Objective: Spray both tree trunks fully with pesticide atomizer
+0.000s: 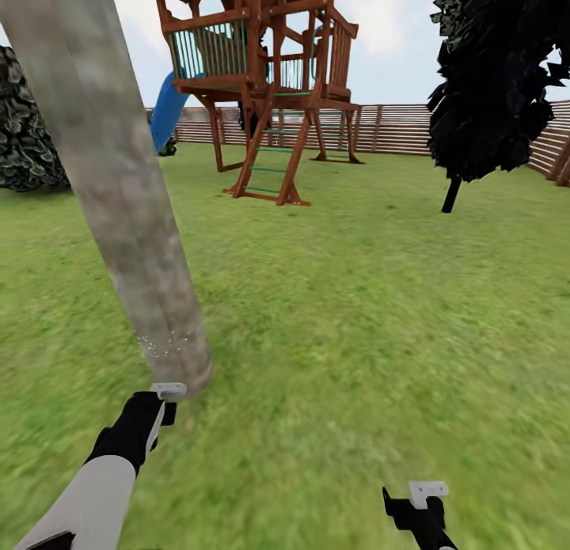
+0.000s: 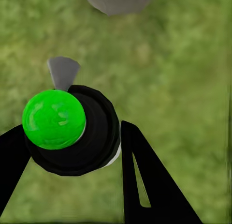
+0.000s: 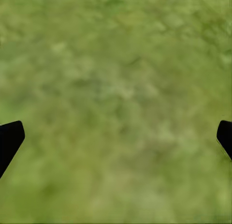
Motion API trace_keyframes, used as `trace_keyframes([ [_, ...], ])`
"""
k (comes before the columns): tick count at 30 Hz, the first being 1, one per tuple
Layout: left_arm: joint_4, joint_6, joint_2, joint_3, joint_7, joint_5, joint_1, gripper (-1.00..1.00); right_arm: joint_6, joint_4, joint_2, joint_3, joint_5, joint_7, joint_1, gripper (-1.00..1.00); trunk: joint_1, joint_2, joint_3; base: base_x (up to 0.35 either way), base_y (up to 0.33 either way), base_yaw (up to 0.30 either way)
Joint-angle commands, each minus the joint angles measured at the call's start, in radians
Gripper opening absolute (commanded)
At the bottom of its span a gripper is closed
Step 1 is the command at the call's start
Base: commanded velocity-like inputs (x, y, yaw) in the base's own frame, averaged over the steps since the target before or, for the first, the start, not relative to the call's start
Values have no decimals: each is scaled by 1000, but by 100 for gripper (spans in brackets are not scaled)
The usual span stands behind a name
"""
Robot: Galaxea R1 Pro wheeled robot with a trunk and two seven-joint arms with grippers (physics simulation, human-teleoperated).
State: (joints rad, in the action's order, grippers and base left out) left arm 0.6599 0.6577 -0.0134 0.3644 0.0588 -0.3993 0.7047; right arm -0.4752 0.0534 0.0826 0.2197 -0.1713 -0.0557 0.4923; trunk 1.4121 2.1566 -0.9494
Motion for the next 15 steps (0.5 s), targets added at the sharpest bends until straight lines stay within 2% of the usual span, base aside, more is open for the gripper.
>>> trace_keyframes([
  [1, 1, 3, -2, 4, 2, 2, 1, -100, -2, 0, 0, 9, -8, -3, 0, 100, 0, 0, -1, 114, -281, 276],
  [4, 1, 3, -5, 8, 1, 4, 1, -100, -2, 0, 0, 9, -8, -3, 0, 100, 0, 0, -1, 130, -281, 226],
  [12, 1, 5, 0, 11, 2, 4, 1, -100, -2, 0, 0, 9, -8, -3, 0, 100, 0, 0, -1, 148, -273, 23],
  [15, 1, 5, 0, 11, 4, 4, 1, -100, -2, 0, 0, 9, -8, -3, 0, 100, 0, 0, -1, 198, -235, 194],
])
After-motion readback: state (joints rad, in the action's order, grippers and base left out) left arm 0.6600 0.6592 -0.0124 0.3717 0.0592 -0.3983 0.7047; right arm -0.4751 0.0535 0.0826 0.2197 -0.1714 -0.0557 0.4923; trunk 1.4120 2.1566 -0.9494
